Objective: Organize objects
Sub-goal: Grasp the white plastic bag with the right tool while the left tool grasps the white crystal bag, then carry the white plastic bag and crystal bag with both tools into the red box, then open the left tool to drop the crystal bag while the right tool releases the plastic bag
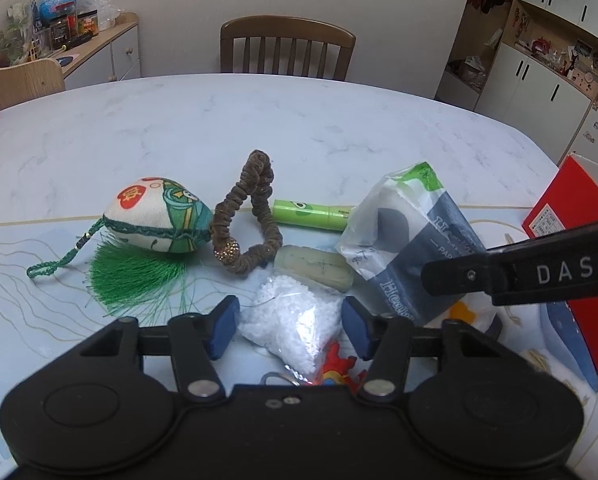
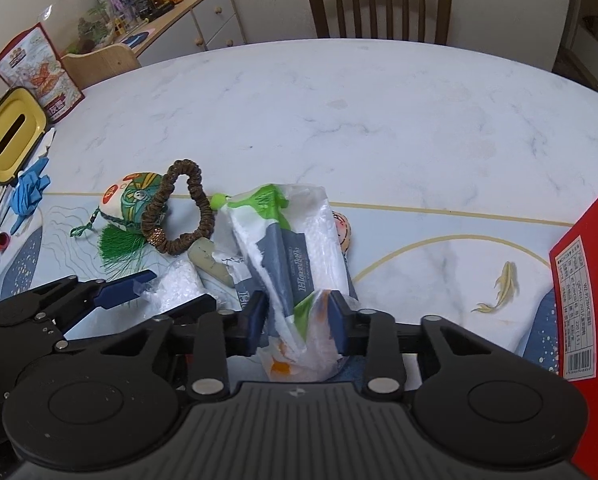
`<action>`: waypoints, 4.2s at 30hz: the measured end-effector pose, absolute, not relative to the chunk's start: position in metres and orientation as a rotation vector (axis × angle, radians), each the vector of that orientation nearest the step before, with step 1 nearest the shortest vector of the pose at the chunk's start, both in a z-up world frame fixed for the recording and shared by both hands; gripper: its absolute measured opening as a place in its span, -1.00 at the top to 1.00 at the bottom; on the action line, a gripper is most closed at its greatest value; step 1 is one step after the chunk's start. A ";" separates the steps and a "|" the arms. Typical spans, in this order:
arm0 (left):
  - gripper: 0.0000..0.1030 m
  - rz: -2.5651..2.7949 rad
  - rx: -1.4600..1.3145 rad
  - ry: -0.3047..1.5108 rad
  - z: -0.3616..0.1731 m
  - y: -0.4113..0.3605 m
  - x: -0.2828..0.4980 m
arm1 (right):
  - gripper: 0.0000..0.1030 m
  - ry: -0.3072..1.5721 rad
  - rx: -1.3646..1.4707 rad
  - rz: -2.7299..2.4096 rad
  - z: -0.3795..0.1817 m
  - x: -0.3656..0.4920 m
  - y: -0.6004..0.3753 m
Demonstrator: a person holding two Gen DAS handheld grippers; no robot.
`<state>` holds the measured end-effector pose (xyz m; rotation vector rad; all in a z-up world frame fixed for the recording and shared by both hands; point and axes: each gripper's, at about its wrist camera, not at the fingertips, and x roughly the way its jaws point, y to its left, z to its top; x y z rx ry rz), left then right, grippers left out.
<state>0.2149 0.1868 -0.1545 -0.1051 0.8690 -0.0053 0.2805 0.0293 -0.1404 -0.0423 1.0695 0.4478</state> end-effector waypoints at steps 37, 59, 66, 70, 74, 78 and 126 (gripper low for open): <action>0.21 -0.131 -0.229 0.810 -0.067 0.146 0.168 | 0.77 0.932 0.068 0.449 -0.057 0.212 -0.051; 0.21 -0.273 -0.171 0.794 -0.031 -0.001 0.188 | 0.77 0.846 0.148 0.326 -0.023 0.209 -0.218; 0.21 -0.288 -0.143 0.815 -0.040 -0.047 0.204 | 0.77 0.858 0.116 0.271 -0.034 0.222 -0.266; 0.21 -0.296 -0.127 0.823 -0.044 -0.072 0.216 | 0.77 0.859 0.091 0.256 -0.041 0.229 -0.290; 0.21 -0.298 -0.103 0.833 -0.049 -0.094 0.227 | 0.77 0.869 0.063 0.253 -0.049 0.237 -0.308; 0.21 -0.285 -0.106 0.865 -0.057 -0.113 0.244 | 0.77 0.890 0.028 0.267 -0.059 0.243 -0.319; 0.14 -0.048 0.042 1.082 -0.130 -0.178 0.336 | 0.75 1.000 -0.116 0.439 -0.115 0.270 -0.359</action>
